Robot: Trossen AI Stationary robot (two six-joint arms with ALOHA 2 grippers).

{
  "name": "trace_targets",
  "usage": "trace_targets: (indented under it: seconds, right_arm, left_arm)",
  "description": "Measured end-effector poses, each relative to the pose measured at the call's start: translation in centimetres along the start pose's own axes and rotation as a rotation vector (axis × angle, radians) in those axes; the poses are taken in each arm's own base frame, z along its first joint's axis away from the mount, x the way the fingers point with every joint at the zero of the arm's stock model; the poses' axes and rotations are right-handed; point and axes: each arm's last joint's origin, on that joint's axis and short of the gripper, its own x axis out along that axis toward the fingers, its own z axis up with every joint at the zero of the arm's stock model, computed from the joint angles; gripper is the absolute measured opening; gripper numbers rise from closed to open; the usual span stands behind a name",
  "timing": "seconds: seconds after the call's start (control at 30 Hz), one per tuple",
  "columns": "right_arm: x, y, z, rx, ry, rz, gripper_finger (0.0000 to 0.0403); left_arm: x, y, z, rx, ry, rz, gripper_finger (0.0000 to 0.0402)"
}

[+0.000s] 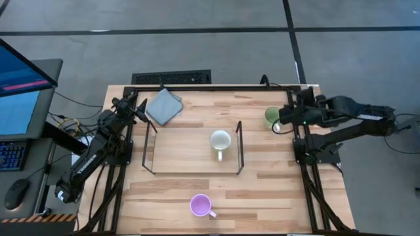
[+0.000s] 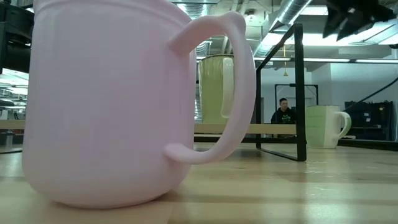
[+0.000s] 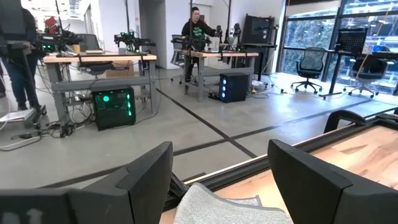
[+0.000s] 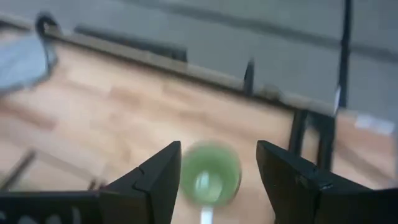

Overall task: Stack small to large cups/mugs on shelf
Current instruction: Put the green mug on the shelf

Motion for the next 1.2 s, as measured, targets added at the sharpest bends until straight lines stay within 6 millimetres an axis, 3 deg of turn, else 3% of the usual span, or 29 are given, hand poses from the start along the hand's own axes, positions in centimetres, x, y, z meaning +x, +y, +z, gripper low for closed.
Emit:
trace_targets:
  seconds: [0.2, 0.5, 0.73, 1.2]
  right_arm:
    - [1.5, 0.2, -2.7, 0.081, 0.174, 0.020, 0.0233]
    - [3.1, 1.5, -4.6, 0.080, 0.306, -0.023, 0.0233]
    - [4.3, 3.1, -5.2, 0.058, 0.343, -0.041, 0.0233]
    - [7.6, 3.0, -8.9, 0.053, 0.415, -0.072, 0.0233]
  left_arm:
    - [0.0, 0.0, 0.0, -0.001, 0.000, 0.000, 0.0254]
    - [0.0, 0.0, 0.0, -0.002, 0.000, 0.000, 0.0254]
    - [0.0, 0.0, 0.0, -0.003, 0.000, 0.000, 0.0254]
    - [0.0, 0.0, 0.0, 0.024, 0.000, 0.000, 0.0254]
